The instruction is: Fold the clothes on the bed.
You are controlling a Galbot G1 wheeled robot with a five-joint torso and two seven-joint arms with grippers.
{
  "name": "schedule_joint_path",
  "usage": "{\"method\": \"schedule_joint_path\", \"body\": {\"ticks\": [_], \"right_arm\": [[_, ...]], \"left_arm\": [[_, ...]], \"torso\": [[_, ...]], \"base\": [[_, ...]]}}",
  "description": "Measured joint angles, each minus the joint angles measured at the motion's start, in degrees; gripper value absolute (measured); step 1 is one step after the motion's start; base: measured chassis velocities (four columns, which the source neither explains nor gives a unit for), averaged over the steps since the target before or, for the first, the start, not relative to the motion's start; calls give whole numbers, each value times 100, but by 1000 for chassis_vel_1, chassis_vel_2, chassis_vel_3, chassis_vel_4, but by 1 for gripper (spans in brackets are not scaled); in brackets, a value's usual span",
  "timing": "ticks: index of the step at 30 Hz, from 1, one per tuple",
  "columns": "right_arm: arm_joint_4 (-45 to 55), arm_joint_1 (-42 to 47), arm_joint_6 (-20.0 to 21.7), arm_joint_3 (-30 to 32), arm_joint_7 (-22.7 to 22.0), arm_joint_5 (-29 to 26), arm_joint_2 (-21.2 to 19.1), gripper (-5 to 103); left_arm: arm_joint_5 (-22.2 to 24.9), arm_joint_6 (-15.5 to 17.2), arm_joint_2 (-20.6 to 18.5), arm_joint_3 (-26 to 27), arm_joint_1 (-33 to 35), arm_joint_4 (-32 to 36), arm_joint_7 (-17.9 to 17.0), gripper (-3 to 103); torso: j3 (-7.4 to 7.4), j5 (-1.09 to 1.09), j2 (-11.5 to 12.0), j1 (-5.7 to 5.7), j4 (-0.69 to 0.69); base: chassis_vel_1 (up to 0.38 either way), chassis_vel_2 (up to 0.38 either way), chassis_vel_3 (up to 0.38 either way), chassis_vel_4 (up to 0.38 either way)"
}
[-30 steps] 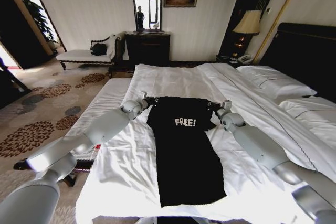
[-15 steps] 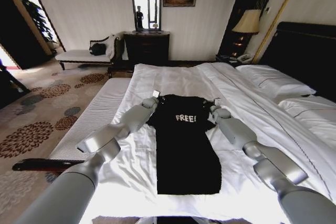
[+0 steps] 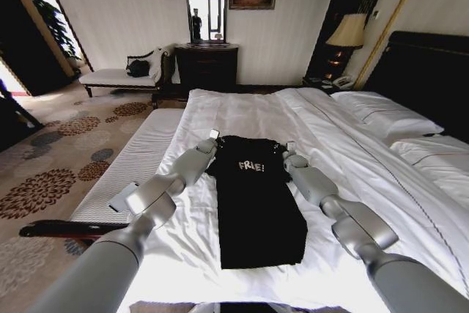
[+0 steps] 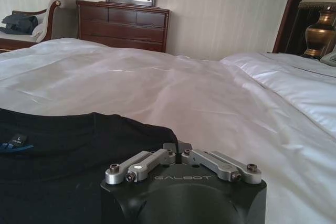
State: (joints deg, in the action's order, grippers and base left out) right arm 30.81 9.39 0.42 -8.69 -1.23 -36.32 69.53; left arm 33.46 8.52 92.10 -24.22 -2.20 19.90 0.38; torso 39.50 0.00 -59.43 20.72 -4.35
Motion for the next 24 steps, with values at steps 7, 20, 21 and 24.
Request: {"method": "schedule_joint_path", "body": {"ticks": [7,20,21,24], "right_arm": [[103,104,67,32,107,51,-180,3],[459,304,114,83,283,277,-621,51],[542,330,131,86,246,236,-682,51],[992,459,281,114,72,-67,-978,62]], "left_arm": [[-210,73,28,155,37,-158,1,-2],[-449,344,12,133,118,62,0,45],[-460,349,11,135,127,88,1,45],[-464,409,-2,144,204,384,1,56]], "torso": [[0,0,0,0,2],[0,-2,0,0,2],[0,-2,0,0,2],[0,-1,0,0,2]], "base": [[0,0,0,0],[0,0,0,0],[0,0,0,0],[0,0,0,0]]}}
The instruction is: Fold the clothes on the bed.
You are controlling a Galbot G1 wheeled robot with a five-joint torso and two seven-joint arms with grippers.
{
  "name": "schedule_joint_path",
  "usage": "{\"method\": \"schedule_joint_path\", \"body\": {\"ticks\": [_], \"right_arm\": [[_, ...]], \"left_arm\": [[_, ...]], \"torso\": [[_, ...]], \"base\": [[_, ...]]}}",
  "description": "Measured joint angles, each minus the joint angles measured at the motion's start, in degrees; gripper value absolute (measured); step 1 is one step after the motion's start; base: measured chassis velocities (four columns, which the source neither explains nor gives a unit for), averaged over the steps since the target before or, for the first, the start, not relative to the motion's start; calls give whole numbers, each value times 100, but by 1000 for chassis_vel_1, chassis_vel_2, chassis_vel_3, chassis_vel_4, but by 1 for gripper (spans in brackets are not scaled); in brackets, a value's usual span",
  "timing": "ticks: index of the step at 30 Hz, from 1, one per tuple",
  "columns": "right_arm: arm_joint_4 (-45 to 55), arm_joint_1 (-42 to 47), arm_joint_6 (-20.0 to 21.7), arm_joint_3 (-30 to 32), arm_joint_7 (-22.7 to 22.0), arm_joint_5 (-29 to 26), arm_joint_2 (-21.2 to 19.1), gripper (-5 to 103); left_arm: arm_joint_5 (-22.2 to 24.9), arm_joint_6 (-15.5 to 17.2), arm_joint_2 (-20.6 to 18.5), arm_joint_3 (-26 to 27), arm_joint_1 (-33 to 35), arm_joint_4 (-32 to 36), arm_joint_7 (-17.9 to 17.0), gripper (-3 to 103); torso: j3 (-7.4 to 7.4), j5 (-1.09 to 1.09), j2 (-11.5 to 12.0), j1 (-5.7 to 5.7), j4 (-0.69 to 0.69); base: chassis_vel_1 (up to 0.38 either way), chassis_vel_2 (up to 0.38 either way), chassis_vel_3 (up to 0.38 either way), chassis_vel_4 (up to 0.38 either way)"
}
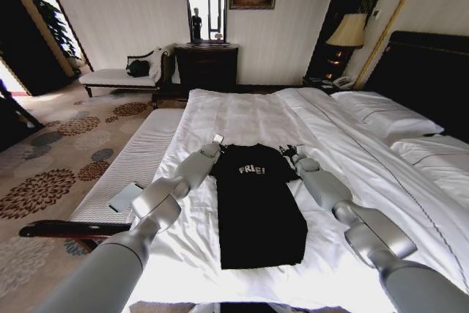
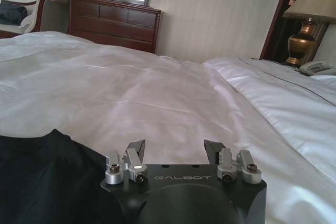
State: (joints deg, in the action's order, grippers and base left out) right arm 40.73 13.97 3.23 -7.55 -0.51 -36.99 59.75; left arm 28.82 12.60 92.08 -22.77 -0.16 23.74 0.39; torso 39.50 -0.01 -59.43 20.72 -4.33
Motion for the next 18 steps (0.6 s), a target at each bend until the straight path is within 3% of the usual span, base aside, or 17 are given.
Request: {"method": "schedule_joint_path", "body": {"ticks": [3,5,7,8,10,11,13,16,18], "right_arm": [[872,314,296,144,-208,-647,-497,79],[1167,463,367,235,-260,-818,-636,79],[1785,849,508,482,-366,-1110,-915,89],[2309,1204,601,726,-439,-1285,-1119,94],[2523,1341,642,832,-467,-1352,-1209,98],[3011,1664,691,1098,-510,-1450,-1422,99],[3645,2184,708,1474,-558,-1520,-1730,100],[3982,2559,700,1732,-585,-1521,-1885,100],[4515,3434,648,2332,-613,-1353,-2038,100]], "left_arm": [[262,156,-329,0,196,875,1,73],[370,202,-478,-2,291,1236,0,73],[580,265,-886,-19,541,2113,2,83],[788,318,-1283,-26,749,2816,5,89],[896,369,-1471,-26,840,3099,-7,94],[1132,430,-1857,-20,1044,3687,5,97],[1420,473,-2522,71,1433,4589,-13,99],[1520,460,-2836,165,1719,5113,-10,100],[1575,273,-3358,479,2423,6003,-6,100]], "torso": [[-1,0,0,0,-6],[0,1,0,0,-2],[0,-1,0,0,0],[0,0,0,0,-3],[-1,0,0,0,-3],[-1,3,0,-1,2],[-2,2,-1,-1,4],[-2,3,0,-1,5],[-2,3,-1,-1,-1]], "base": [[0,0,0,0],[0,0,0,0],[0,0,0,0],[0,0,0,0],[0,0,0,0],[0,0,0,0],[0,0,0,0],[0,0,0,0],[0,0,0,0]]}}
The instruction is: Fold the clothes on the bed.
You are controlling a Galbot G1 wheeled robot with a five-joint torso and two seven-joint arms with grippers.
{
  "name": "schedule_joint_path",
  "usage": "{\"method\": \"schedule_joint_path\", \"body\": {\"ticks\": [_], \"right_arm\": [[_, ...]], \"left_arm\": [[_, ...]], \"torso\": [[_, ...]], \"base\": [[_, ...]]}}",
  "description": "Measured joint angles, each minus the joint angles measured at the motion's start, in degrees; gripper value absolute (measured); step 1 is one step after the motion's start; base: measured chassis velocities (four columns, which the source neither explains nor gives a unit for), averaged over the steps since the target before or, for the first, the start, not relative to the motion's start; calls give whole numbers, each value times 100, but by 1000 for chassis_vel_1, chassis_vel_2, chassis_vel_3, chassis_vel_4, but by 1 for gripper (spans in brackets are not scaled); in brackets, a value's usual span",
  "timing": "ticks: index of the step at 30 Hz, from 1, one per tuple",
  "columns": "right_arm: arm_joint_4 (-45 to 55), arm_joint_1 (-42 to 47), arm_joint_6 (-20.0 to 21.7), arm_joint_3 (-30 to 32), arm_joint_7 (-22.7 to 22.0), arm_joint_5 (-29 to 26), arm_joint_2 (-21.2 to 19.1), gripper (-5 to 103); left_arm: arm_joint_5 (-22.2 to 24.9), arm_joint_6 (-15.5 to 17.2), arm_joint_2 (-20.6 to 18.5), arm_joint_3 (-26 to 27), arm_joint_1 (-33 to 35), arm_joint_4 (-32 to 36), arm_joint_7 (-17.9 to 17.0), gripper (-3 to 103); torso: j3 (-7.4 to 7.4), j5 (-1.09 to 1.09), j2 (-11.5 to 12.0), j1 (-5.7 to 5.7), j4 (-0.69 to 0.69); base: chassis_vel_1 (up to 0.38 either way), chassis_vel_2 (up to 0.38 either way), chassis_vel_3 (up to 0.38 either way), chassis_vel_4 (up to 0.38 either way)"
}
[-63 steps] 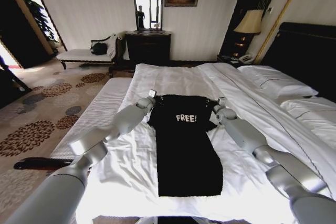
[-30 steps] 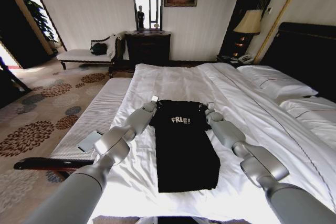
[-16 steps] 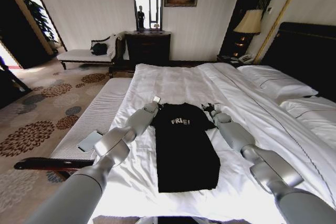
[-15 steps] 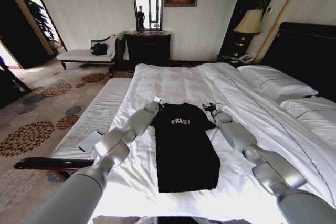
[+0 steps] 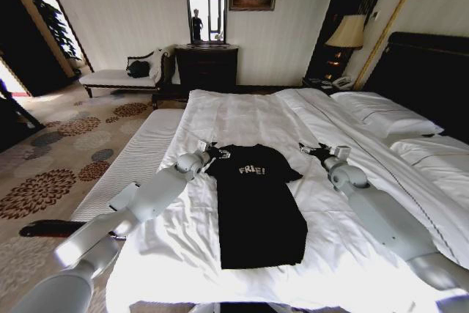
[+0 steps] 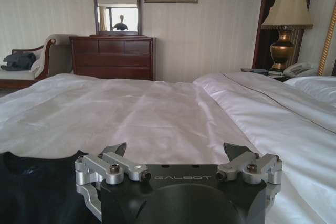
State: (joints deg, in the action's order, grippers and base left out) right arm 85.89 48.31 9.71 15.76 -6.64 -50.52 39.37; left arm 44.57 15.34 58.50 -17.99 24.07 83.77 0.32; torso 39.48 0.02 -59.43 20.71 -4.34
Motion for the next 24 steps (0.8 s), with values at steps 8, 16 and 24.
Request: {"method": "schedule_joint_path", "body": {"ticks": [8,16,24], "right_arm": [[1074,1748,-507,1321,104,1308,-18,100],[1883,3488,-1010,2592,200,2044,404,100],[2153,4456,-1276,3258,350,1942,803,100]], "left_arm": [[-308,-406,-1030,969,1616,1357,5,100],[-500,-483,-1551,1982,3220,2591,10,100],[-808,-565,-1627,2471,4407,3077,5,100]], "torso": [[0,1,0,0,5],[0,-1,-1,0,-2],[1,-1,-1,1,1]], "base": [[0,0,0,0],[0,0,0,0],[0,0,0,0]]}}
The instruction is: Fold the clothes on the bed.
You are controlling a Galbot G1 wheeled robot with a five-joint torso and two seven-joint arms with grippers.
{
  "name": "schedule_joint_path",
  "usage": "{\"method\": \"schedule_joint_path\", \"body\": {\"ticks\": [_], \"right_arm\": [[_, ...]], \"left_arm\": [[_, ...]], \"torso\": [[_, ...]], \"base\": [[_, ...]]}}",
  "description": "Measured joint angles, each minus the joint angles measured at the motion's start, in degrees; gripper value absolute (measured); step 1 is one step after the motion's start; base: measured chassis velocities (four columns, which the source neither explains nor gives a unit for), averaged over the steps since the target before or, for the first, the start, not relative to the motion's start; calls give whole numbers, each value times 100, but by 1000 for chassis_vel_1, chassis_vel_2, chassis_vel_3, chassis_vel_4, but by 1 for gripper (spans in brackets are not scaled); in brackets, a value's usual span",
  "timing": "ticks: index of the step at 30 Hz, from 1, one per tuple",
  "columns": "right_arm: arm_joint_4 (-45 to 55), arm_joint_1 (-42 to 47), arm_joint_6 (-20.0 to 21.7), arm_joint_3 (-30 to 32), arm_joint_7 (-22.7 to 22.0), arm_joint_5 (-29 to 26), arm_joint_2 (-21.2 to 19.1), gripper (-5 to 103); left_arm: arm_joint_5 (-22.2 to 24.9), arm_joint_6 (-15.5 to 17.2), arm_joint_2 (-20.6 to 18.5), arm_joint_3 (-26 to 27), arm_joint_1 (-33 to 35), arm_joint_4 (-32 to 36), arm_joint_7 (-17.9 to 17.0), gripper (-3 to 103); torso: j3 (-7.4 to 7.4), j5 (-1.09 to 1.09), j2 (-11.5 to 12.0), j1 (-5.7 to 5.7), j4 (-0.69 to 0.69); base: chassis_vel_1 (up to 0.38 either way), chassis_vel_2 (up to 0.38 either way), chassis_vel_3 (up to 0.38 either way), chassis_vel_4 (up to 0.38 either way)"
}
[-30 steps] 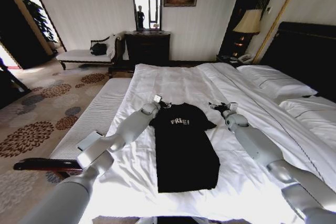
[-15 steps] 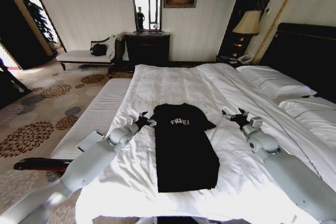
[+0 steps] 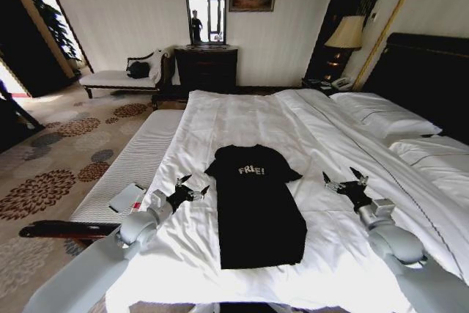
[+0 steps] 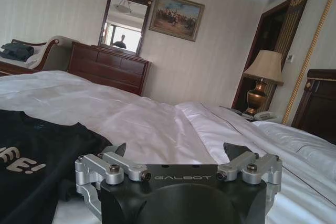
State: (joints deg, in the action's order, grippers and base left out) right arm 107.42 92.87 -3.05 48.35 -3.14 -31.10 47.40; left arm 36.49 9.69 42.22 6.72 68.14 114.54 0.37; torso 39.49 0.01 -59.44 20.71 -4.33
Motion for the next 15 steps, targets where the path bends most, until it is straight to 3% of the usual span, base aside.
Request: {"method": "schedule_joint_path", "body": {"ticks": [7,15], "right_arm": [[52,296,-23,131,9,-119,355,100],[75,264,207,-40,-114,-80,728,100]], "left_arm": [[15,19,92,194,940,421,1,100],[336,91,83,730,2277,1192,-3,100]], "torso": [[1,-1,1,1,0],[0,-1,1,1,0]], "base": [[0,0,0,0],[0,0,0,0]]}}
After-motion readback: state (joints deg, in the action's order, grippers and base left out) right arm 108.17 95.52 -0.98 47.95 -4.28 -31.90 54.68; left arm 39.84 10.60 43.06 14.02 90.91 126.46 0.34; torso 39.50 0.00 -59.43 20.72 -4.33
